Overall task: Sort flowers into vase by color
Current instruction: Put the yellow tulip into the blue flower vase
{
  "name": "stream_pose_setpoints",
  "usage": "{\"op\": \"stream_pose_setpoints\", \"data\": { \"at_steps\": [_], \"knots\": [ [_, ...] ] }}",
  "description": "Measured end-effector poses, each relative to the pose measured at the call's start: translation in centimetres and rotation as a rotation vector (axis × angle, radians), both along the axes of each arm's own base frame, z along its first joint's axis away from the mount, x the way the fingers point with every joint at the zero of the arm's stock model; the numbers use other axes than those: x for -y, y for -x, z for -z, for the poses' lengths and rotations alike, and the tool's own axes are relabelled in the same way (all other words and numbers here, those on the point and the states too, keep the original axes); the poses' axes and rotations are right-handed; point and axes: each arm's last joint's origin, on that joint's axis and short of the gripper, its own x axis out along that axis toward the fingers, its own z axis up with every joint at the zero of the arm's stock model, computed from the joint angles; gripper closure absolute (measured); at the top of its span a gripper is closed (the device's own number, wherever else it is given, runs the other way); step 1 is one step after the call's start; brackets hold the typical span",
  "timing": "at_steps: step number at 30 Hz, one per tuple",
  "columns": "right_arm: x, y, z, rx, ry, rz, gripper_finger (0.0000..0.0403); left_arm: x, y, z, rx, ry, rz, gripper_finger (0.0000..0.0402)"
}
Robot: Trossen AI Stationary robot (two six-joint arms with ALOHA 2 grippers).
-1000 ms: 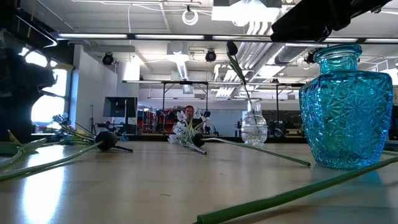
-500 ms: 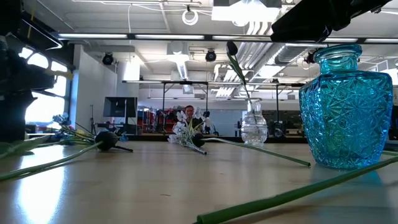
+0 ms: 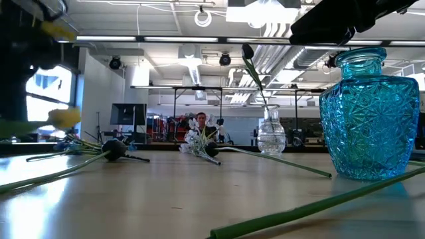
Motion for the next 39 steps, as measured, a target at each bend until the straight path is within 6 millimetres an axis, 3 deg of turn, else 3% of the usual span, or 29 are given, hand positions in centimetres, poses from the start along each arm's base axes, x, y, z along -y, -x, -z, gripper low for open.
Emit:
{"op": "stream_pose_setpoints", "data": {
  "at_steps": [6,12,21,25,30,39],
  "knots": [
    [-0.8,-1.7,0.4,0.037,-0.024,-0.163,0.0195,1.1,-2.3,-4.0,0.241,-0.229,0.181,0.04],
    [-1.3,-4.4,0.8,0.197,-0.027,-0.347,0.0195,1.7,-5.7,-7.3,0.496,-0.491,0.41,0.0401],
    [-0.6,-8.5,0.1,0.208,-0.103,-0.346,0.0195,1.1,-9.0,-13.3,0.953,-0.881,0.762,0.0401],
    [-1.0,-10.3,-1.0,0.209,-0.082,-0.35,0.0195,0.4,-9.4,-14.2,1.068,-0.92,0.849,0.0401],
    [-1.1,-12.3,-2.6,0.234,-0.034,-0.315,0.0195,0.0,-9.7,-14.2,1.074,-0.926,0.854,0.0401],
    [-0.4,-13.7,-4.8,0.252,0.0,-0.284,0.0195,0.1,-9.6,-14.2,1.075,-0.925,0.86,0.0401]
  ]
}}
